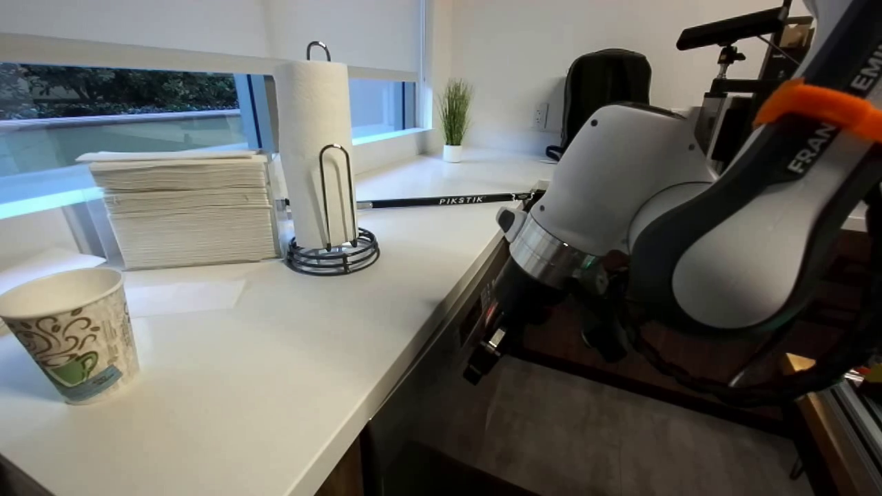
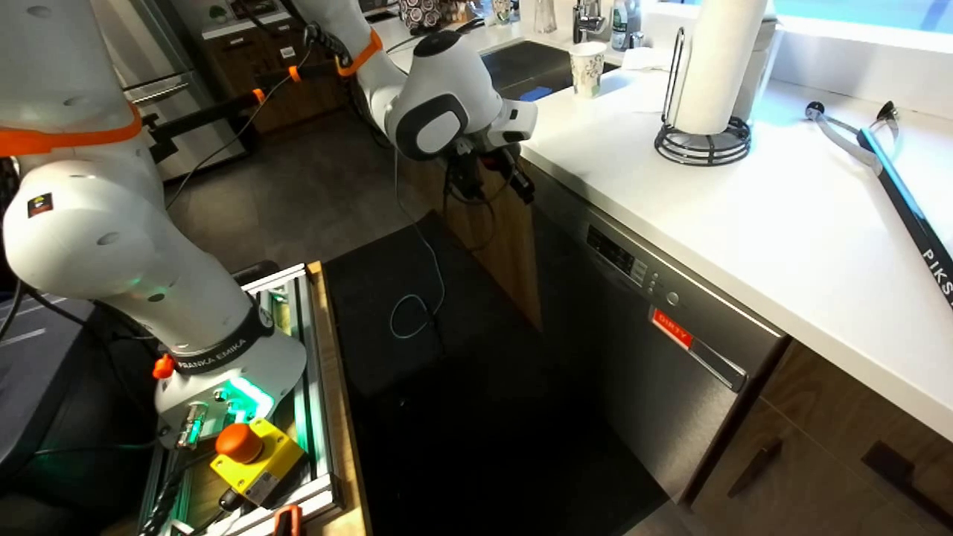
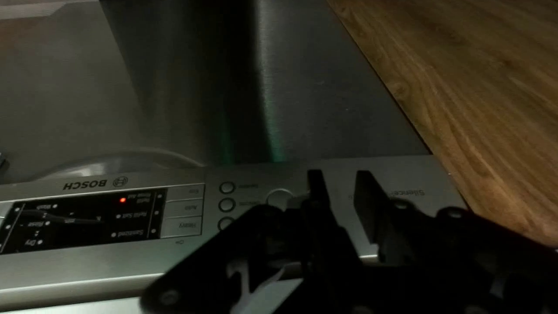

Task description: Press a button on the dishwasher.

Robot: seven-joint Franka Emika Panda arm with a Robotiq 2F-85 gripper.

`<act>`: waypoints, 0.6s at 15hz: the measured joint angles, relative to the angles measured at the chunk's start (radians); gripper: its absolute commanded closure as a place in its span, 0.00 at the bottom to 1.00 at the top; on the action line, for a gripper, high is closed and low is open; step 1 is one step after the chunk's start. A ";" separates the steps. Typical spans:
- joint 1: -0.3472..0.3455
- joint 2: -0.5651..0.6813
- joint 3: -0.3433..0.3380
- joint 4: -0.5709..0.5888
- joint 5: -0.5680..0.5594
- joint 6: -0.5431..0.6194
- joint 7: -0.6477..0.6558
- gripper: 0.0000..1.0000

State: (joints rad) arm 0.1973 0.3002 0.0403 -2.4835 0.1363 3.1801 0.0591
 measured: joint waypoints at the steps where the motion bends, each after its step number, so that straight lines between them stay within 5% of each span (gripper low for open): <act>1: 0.000 0.017 0.000 0.014 -0.002 0.009 0.000 1.00; 9: 0.014 0.128 -0.041 0.079 -0.005 0.092 0.000 1.00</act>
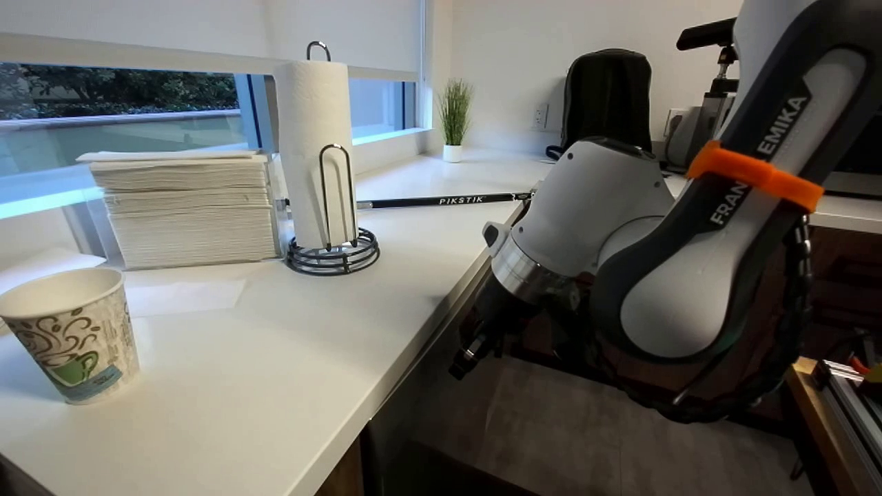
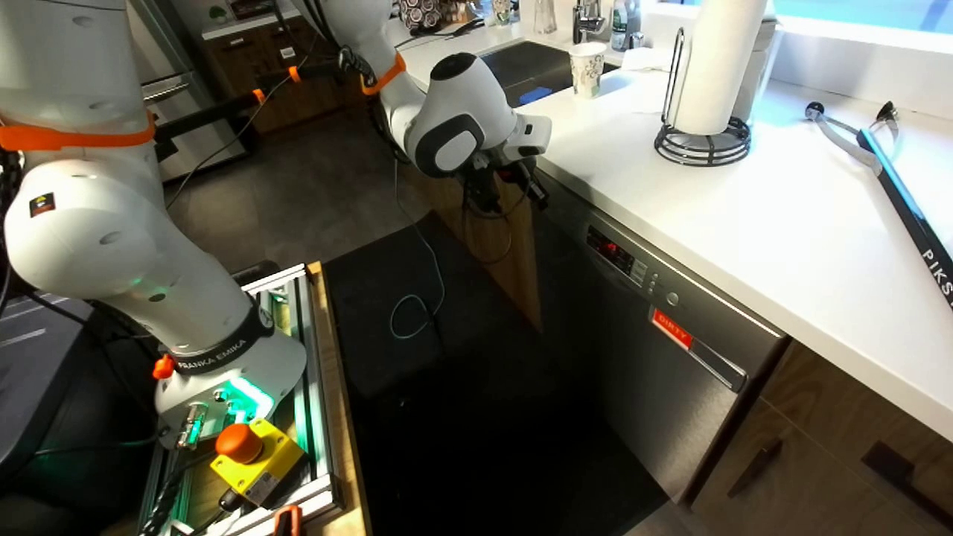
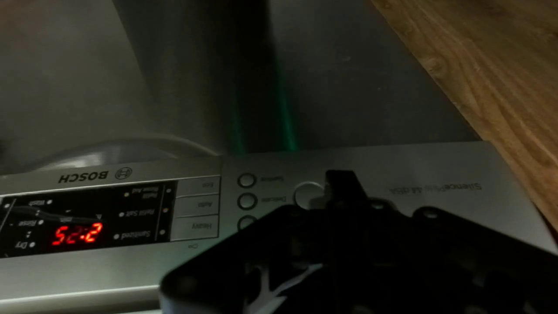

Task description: Press a button on the dishwasher.

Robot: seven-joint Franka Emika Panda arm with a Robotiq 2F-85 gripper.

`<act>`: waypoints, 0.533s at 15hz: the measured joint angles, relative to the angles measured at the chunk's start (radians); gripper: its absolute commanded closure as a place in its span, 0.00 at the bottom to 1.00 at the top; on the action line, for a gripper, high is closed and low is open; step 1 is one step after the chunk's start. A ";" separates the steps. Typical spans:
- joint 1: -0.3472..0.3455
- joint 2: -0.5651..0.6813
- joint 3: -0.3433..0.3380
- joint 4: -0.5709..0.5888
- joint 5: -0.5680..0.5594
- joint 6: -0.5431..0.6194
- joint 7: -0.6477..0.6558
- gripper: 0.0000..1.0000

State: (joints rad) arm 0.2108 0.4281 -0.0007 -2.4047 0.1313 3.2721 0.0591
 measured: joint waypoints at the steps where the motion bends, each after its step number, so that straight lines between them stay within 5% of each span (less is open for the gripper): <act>1: 0.001 0.009 -0.005 0.005 0.000 0.006 0.000 1.00; 8: 0.004 0.054 -0.015 0.037 0.000 0.008 0.000 1.00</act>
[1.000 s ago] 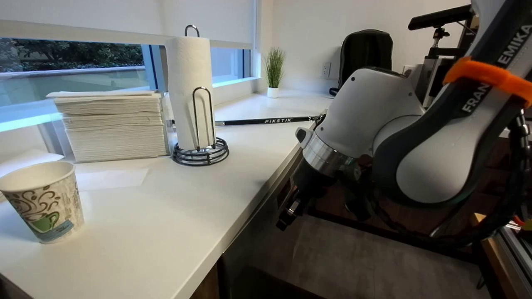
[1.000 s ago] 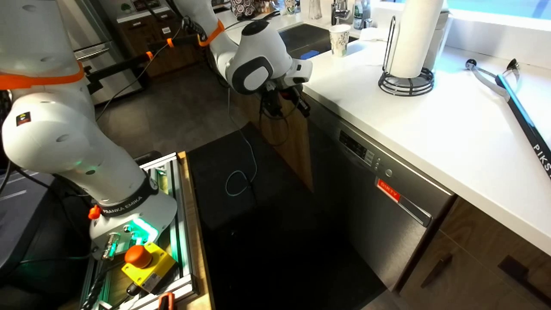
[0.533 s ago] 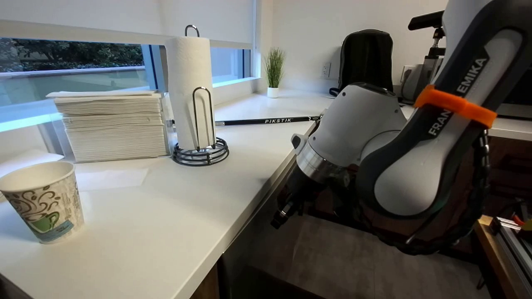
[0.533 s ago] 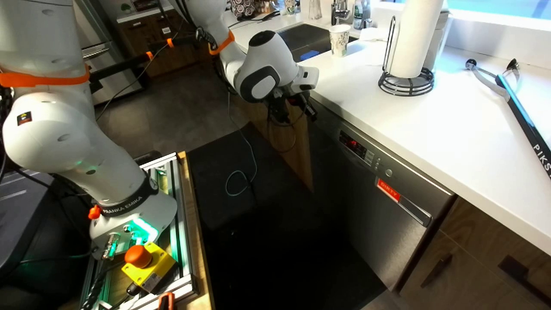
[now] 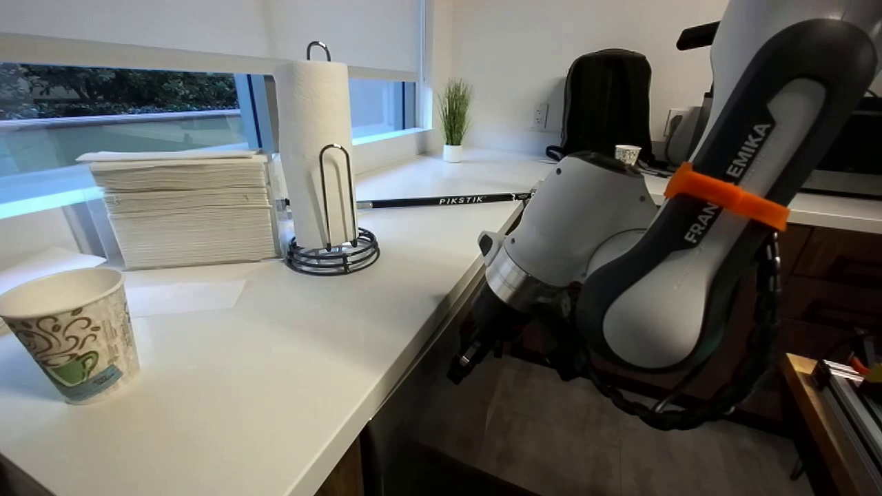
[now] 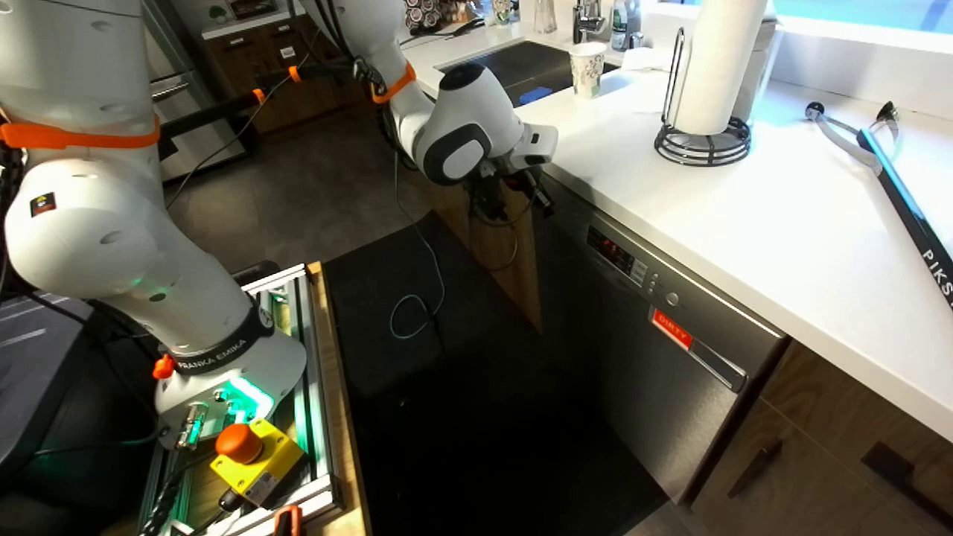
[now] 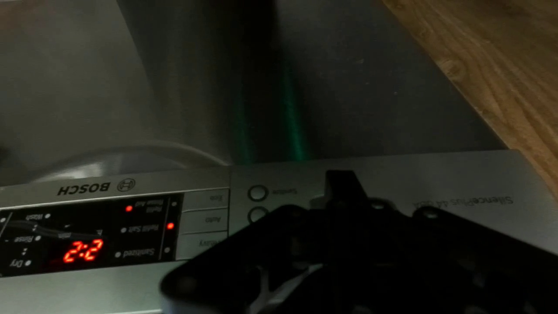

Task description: Press a button on the dishwasher.

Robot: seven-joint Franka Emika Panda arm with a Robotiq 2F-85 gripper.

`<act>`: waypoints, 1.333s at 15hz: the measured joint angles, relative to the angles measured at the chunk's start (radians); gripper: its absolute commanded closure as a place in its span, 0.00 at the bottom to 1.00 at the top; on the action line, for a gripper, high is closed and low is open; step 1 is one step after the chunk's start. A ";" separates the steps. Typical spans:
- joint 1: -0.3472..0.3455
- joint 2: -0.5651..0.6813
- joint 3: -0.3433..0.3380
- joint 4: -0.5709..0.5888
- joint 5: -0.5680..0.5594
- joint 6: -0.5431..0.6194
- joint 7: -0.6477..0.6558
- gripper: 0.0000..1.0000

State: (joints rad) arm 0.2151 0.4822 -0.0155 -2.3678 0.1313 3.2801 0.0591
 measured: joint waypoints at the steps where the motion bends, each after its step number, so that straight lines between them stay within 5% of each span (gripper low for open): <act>1: 0.000 0.004 0.000 0.004 0.000 0.002 0.000 1.00; 20: 0.000 0.073 -0.004 0.030 0.005 0.113 0.010 1.00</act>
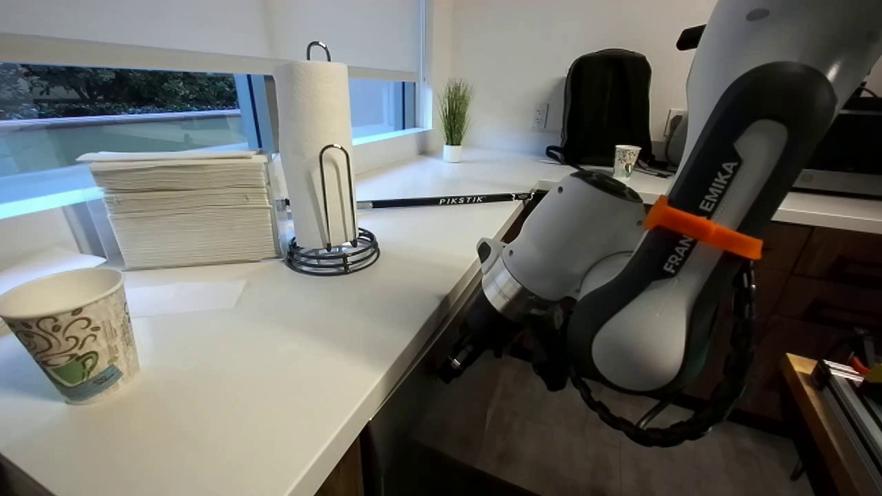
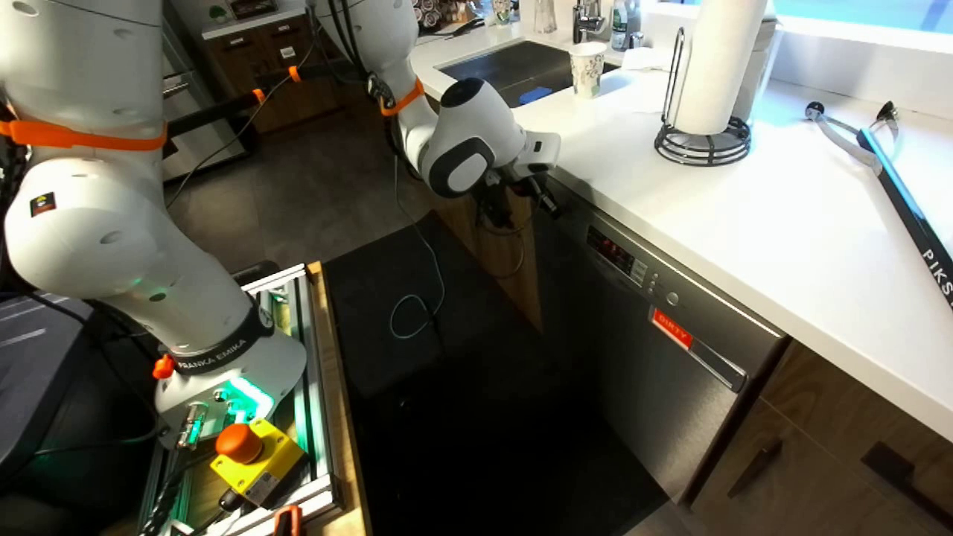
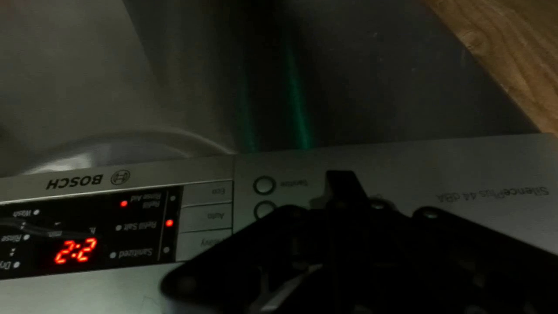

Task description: Press a button on the dishwasher.

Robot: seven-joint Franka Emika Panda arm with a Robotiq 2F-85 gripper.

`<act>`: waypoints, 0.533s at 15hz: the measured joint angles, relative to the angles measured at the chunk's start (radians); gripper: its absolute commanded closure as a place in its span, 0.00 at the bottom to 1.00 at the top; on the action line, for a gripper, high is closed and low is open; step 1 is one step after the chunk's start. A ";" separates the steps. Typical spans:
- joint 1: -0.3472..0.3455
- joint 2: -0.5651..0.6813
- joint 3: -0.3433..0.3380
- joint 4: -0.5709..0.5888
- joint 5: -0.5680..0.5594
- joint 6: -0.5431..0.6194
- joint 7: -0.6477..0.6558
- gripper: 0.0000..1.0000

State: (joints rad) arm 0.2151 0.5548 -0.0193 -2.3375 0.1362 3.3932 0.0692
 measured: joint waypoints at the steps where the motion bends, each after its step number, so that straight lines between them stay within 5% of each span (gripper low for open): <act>1: 0.000 0.002 0.001 0.000 0.001 0.007 0.004 1.00; 8: -0.009 0.026 0.019 -0.013 0.019 0.095 0.050 1.00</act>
State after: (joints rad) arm 0.2064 0.5808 -0.0005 -2.3505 0.1556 3.4882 0.1188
